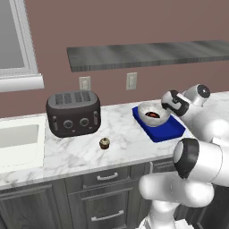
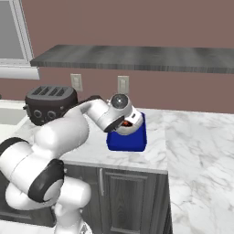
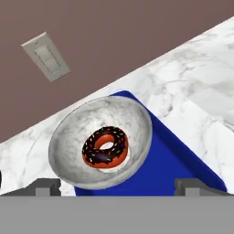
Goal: Place the bowl with donut and the cupcake onto the tray.
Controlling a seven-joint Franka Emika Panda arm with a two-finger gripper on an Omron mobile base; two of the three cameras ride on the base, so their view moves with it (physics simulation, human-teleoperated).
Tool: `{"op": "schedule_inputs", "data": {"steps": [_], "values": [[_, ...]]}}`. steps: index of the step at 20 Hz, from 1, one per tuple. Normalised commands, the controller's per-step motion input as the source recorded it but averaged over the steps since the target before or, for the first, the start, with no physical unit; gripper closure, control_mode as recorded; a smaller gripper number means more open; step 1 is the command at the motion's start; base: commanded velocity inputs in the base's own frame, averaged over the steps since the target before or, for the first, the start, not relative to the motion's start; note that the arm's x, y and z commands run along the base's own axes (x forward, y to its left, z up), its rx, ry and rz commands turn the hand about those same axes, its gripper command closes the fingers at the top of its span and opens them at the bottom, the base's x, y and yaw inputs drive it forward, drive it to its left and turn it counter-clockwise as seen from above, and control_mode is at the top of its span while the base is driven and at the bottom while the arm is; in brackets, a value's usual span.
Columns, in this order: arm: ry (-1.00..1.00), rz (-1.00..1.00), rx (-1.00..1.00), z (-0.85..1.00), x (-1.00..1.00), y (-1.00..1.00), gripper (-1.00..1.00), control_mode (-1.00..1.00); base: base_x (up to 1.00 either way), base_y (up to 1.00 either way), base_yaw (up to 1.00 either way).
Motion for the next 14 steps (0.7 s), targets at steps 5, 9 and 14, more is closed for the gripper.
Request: {"op": "schedule_inputs", "data": {"steps": [5,9,14], "values": [[-0.01,0.09,-0.1,0.63,-0.77,0.35,-1.0,-1.0,0.0,0.0,0.0],[0.01,0.1,-0.16,0.52,-0.83,0.47,-1.0,-1.0,0.0,0.0,0.0],[0.04,0.12,-0.2,0.35,-0.88,0.56,-1.0,-1.0,0.0,0.0,0.0]]}}
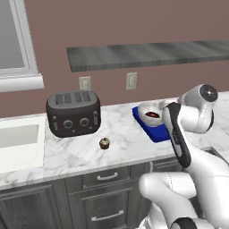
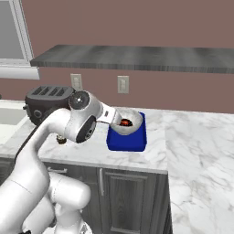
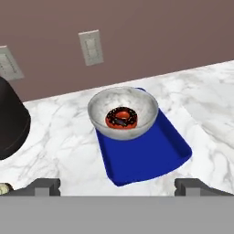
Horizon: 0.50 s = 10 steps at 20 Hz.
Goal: Place the bowl with donut and the cupcake onto the tray.
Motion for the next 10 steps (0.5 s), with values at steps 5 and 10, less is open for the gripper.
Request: {"op": "schedule_inputs", "data": {"steps": [5,10], "values": [[0.06,0.13,-0.17,0.12,-0.83,0.69,-1.0,-1.0,0.0,0.0,0.0],[0.1,0.14,-0.08,0.15,-0.59,0.84,-1.0,-1.0,0.0,0.0,0.0]]}}
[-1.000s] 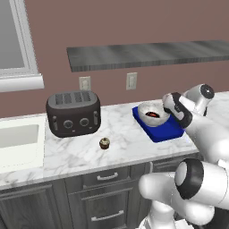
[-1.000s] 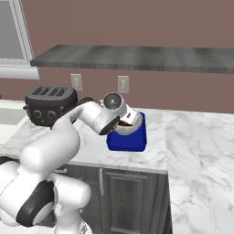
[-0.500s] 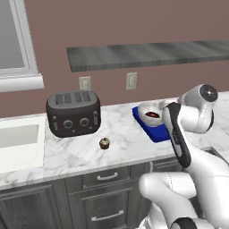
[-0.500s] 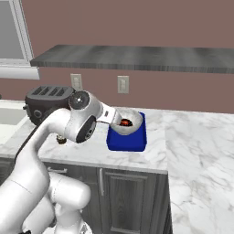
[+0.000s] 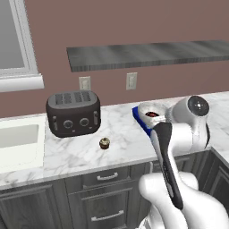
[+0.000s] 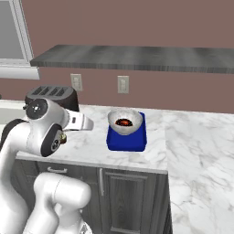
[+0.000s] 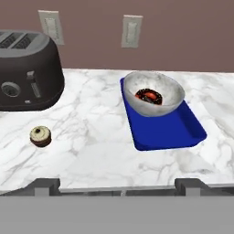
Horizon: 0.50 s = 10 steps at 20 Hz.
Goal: Place the bowl with donut and the cupcake onto the tray.
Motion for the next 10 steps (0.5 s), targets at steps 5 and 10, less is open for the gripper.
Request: {"op": "schedule_inputs", "data": {"steps": [5,10], "values": [[0.15,0.12,-0.04,0.33,-0.46,0.87,-1.0,-1.0,0.0,0.0,0.0],[0.16,0.1,-0.02,0.29,-0.24,0.75,-1.0,-1.0,0.0,0.0,0.0]]}}
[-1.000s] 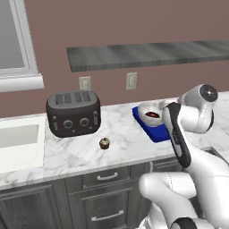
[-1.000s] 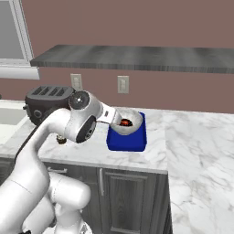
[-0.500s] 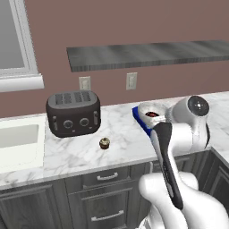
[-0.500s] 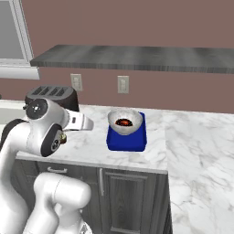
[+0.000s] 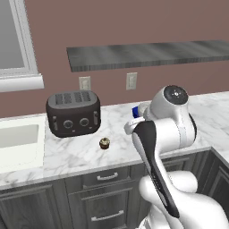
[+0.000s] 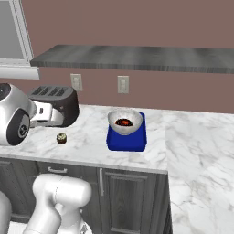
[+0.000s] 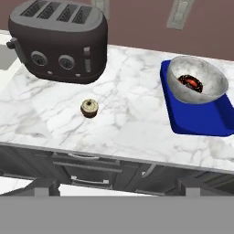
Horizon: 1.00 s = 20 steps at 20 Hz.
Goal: Place the bowl with donut and the cupcake onto the tray.
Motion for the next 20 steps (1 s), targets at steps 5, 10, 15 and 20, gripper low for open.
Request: {"op": "schedule_inputs", "data": {"steps": [5,10,15,20], "values": [[0.01,0.0,-0.01,-0.1,-0.01,0.13,-1.0,-1.0,0.0,0.0,0.0],[-0.01,0.0,0.0,-0.46,0.0,0.06,-1.0,-1.0,0.0,0.0,0.0],[-0.01,0.0,0.0,-0.47,0.05,0.07,-1.0,-1.0,0.0,0.0,0.0],[-0.03,0.0,0.01,-0.29,0.28,0.09,-1.0,-1.0,0.0,0.0,0.0]]}}
